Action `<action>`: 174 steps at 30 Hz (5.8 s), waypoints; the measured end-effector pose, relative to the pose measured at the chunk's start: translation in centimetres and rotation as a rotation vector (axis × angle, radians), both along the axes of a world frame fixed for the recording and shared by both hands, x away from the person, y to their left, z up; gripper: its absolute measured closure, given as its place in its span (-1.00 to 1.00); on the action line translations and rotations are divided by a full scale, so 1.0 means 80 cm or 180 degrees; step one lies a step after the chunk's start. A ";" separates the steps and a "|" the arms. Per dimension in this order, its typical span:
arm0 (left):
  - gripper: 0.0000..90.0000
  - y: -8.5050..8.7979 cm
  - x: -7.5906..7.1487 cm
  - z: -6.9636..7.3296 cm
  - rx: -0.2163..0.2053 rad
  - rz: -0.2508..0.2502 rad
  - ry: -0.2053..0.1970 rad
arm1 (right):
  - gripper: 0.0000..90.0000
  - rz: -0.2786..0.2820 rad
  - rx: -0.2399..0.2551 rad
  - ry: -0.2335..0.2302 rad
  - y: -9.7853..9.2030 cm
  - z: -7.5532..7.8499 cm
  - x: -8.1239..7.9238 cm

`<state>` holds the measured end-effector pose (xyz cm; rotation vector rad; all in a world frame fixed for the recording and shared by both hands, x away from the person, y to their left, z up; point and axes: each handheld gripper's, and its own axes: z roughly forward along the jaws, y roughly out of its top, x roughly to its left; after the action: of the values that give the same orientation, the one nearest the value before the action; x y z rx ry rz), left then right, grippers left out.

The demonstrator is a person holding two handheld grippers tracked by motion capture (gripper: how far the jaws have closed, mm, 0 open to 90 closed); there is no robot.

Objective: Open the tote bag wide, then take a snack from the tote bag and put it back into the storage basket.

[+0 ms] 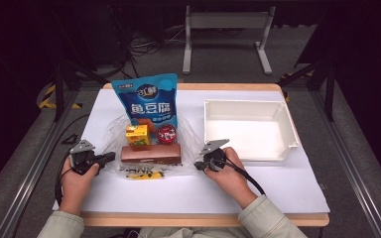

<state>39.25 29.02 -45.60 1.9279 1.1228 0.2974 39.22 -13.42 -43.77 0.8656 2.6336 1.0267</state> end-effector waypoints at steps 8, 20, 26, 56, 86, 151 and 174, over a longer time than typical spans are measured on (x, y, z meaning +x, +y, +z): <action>0.94 0.002 -0.001 0.000 -0.0016 0.0012 0.0004 | 1.00 -0.0014 -0.0002 0.0040 -0.003 -0.001 0.001; 0.58 0.009 -0.010 0.015 -0.0267 -0.0017 -0.0262 | 0.59 0.0034 0.0175 -0.0071 -0.002 0.012 -0.003; 0.43 0.005 -0.016 0.025 -0.0378 -0.0061 -0.0435 | 0.22 0.0140 0.0404 -0.0301 0.003 0.029 -0.009; -0.03 0.021 -0.040 0.048 -0.0494 -0.0201 -0.0641 | -0.20 0.0456 0.1185 -0.0623 0.014 0.114 0.018; -0.14 0.030 -0.055 0.029 -0.0383 0.0027 -0.0552 | -0.03 0.1061 0.0708 -0.0443 0.081 0.139 0.068; -0.21 0.034 -0.059 0.028 -0.0301 -0.0009 -0.0540 | -0.03 0.1617 -0.0489 -0.0193 0.182 0.071 0.081; -0.20 0.035 -0.056 0.027 -0.0305 -0.0004 -0.0531 | -0.27 0.1648 -0.0678 -0.0157 0.188 0.058 0.080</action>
<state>34.81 31.79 -43.43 1.7849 1.0081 0.3892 45.64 1.62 -39.15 0.1077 2.9212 0.8201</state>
